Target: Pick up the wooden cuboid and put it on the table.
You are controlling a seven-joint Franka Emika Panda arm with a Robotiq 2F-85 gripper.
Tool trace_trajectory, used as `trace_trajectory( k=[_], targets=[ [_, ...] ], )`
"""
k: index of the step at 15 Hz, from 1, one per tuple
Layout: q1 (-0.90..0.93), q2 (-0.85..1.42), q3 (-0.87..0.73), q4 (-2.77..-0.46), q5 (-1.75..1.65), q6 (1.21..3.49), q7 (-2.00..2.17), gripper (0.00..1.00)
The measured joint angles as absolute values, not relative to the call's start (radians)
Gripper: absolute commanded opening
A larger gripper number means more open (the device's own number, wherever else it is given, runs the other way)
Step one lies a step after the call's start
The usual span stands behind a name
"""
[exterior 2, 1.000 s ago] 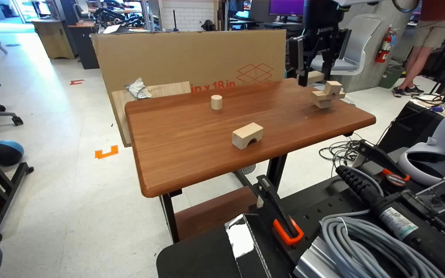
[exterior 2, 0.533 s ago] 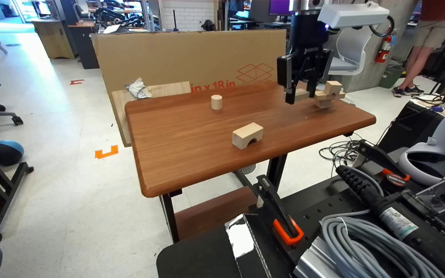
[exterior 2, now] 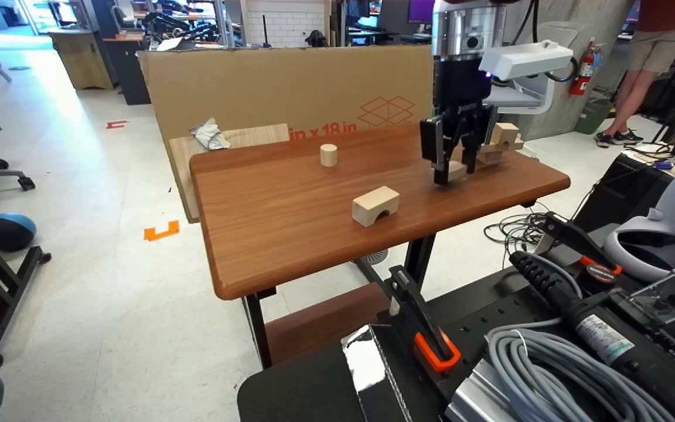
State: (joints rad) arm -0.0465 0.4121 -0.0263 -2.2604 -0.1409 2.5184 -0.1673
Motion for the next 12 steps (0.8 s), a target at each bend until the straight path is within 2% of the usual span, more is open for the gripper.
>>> trace_trajectory(
  k=[2, 3, 4, 7, 12],
  targets=[
    [-0.047, 0.444, -0.027, -2.243, -0.147, 2.518, -0.172, 0.42],
    [-0.047, 0.446, -0.027, -2.236, -0.148, 2.514, -0.178, 0.57],
    [-0.047, 0.449, -0.027, -2.232, -0.149, 2.513, -0.181, 0.92],
    [-0.048, 0.451, -0.027, -2.231, -0.149, 2.523, -0.184, 1.00],
    [-0.111, 0.380, -0.008, -2.266, -0.027, 2.555, -0.235, 1.00]
  ],
)
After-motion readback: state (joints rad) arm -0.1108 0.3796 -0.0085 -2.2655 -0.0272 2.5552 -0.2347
